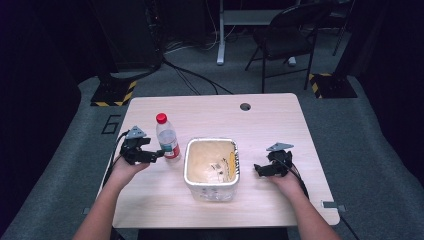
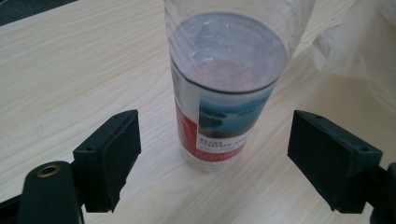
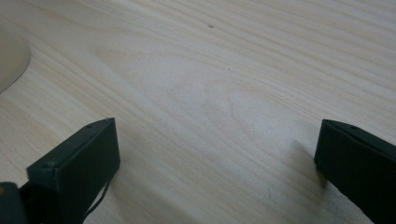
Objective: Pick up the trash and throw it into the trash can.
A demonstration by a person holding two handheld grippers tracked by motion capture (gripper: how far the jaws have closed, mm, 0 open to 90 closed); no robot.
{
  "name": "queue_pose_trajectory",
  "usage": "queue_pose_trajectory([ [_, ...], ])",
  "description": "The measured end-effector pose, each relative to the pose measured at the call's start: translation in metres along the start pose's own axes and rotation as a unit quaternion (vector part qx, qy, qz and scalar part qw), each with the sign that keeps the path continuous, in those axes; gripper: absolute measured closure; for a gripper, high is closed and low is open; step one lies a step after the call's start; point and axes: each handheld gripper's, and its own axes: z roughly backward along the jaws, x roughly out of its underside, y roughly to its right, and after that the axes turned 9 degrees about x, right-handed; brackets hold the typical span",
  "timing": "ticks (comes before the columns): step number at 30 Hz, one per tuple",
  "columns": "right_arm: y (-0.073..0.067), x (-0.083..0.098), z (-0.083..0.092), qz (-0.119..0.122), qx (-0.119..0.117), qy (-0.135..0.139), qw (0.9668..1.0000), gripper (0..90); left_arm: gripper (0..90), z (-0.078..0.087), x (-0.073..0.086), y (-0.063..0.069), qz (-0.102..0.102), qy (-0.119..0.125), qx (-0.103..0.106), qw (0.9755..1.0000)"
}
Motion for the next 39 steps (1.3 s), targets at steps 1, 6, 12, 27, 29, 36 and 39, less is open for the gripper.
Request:
queue_pose_trajectory([
  [1, 0.000, 0.000, 0.000, 0.000, 0.000, 0.000, 1.0000, 0.0, 16.9, -0.001, -0.002, 0.000, 0.000, 0.002, 0.001, 1.0000],
  [6, 0.000, 0.000, 0.000, 0.000, 0.000, 0.000, 1.0000, 0.0, 16.6, -0.003, -0.007, 0.000, 0.000, 0.003, 0.004, 1.0000],
  [12, 0.000, 0.000, 0.000, 0.000, 0.000, 0.000, 1.0000, 0.0, 15.7, -0.011, -0.014, -0.001, 0.001, 0.007, 0.013, 0.9999],
  [27, 0.000, 0.000, 0.000, 0.001, -0.001, 0.000, 1.0000, 0.0, 16.1, -0.031, -0.023, -0.001, -0.003, 0.007, 0.010, 0.9999],
  [29, 0.000, 0.000, 0.000, 0.001, -0.001, 0.000, 1.0000, 0.0, 16.3, -0.034, -0.023, -0.001, -0.004, 0.007, 0.010, 0.9999],
  [36, 0.000, 0.000, 0.000, 0.000, -0.001, 0.000, 1.0000, 0.0, 27.0, -0.037, -0.024, -0.002, -0.011, 0.009, 0.015, 0.9998],
  [39, 0.000, 0.000, 0.000, 0.001, -0.001, 0.000, 1.0000, 0.0, 28.4, -0.037, -0.024, -0.001, -0.015, 0.008, 0.011, 0.9998],
])
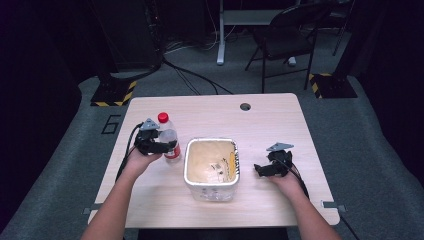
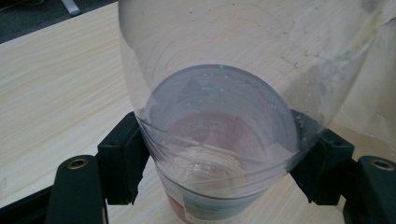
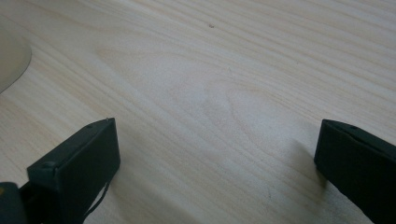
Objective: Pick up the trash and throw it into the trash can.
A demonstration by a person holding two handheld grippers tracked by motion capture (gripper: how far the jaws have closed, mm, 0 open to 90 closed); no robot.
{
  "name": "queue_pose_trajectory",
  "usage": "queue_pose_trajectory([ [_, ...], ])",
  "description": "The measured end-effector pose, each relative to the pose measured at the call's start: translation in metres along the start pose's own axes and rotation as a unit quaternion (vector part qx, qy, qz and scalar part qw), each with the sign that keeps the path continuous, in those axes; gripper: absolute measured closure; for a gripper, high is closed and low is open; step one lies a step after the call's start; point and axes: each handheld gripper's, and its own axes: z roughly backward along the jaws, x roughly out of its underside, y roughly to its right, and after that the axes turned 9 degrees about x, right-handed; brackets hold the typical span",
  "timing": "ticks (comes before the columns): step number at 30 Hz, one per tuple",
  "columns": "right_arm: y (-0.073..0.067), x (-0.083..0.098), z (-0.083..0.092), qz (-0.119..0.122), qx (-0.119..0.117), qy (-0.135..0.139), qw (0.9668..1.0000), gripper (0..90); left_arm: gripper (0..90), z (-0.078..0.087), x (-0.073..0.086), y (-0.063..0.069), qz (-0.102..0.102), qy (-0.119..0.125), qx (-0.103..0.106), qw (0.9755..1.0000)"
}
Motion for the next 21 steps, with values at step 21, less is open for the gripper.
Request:
queue_pose_trajectory([
  [21, 0.000, 0.000, 0.000, 0.000, -0.001, -0.001, 1.0000, 0.0, 28.9, 0.038, -0.005, 0.004, 0.006, 0.003, -0.015, 0.9999],
])
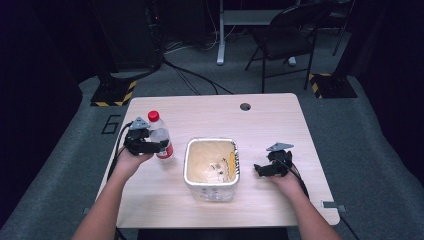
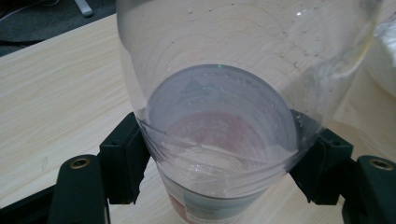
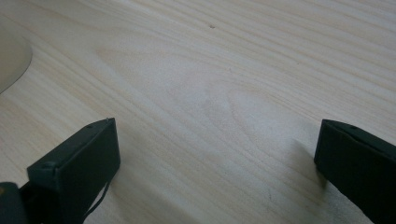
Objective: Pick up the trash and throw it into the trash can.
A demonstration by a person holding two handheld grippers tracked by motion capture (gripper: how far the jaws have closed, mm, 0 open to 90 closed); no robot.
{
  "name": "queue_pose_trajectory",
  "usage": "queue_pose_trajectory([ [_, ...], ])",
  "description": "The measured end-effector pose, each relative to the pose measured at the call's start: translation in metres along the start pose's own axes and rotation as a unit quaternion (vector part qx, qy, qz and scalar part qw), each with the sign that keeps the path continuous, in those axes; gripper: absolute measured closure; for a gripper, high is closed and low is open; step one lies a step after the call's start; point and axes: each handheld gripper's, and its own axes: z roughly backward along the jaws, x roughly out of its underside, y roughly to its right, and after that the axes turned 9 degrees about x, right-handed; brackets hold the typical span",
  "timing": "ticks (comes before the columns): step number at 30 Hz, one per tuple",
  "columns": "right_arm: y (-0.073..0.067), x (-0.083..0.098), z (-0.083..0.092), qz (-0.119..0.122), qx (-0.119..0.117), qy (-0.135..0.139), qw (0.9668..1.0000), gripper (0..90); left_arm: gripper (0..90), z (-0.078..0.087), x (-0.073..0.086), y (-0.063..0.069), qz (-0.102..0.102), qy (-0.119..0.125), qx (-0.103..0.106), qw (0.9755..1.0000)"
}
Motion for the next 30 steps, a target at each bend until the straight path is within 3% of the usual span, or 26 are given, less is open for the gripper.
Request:
queue_pose_trajectory([
  [12, 0.000, 0.000, 0.000, 0.000, 0.000, 0.000, 1.0000, 0.0, 28.9, 0.025, -0.015, 0.012, -0.004, 0.002, 0.013, 0.9999],
  [16, 0.000, 0.000, 0.000, 0.001, 0.001, 0.001, 1.0000, 0.0, 28.9, 0.038, -0.024, 0.019, -0.013, 0.011, 0.018, 0.9997],
  [24, 0.000, 0.000, 0.000, 0.000, 0.001, 0.001, 1.0000, 0.0, 28.9, 0.051, -0.036, 0.026, -0.011, 0.029, 0.027, 0.9992],
  [30, 0.000, 0.000, 0.000, 0.000, 0.001, 0.001, 1.0000, 0.0, 29.0, 0.056, -0.046, 0.039, -0.031, 0.034, 0.034, 0.9984],
])
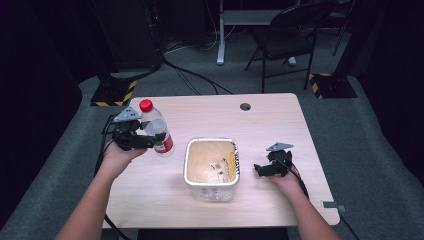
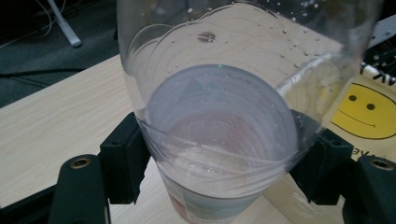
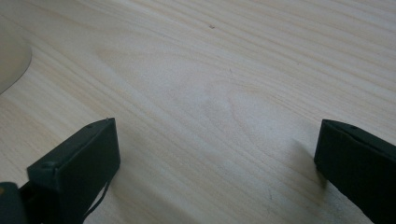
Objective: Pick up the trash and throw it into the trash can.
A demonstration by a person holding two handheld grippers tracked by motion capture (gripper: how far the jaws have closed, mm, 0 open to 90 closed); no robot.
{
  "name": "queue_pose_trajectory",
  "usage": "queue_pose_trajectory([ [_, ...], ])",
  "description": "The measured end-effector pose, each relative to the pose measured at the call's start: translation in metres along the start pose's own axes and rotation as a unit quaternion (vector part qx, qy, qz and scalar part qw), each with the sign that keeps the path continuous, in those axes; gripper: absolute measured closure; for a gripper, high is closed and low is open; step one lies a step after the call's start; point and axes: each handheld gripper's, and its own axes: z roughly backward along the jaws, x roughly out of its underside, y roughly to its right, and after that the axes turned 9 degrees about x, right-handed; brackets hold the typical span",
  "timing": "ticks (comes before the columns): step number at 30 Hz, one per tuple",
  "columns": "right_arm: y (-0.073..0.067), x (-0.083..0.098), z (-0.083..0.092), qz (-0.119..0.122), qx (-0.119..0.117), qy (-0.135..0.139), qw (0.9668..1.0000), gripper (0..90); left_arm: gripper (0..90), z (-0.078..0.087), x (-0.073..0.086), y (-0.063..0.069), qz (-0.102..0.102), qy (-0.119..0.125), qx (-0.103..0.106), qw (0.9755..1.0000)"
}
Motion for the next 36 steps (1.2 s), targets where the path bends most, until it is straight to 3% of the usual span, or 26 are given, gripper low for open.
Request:
queue_pose_trajectory([
  [24, 0.000, 0.000, 0.000, 0.001, 0.000, 0.000, 1.0000, 0.0, 29.0, 0.000, -0.038, 0.040, -0.049, -0.003, 0.040, 0.9980],
  [36, 0.000, 0.000, 0.000, 0.001, -0.001, 0.000, 1.0000, 0.0, 29.1, -0.014, -0.051, 0.059, -0.069, 0.004, 0.074, 0.9948],
])
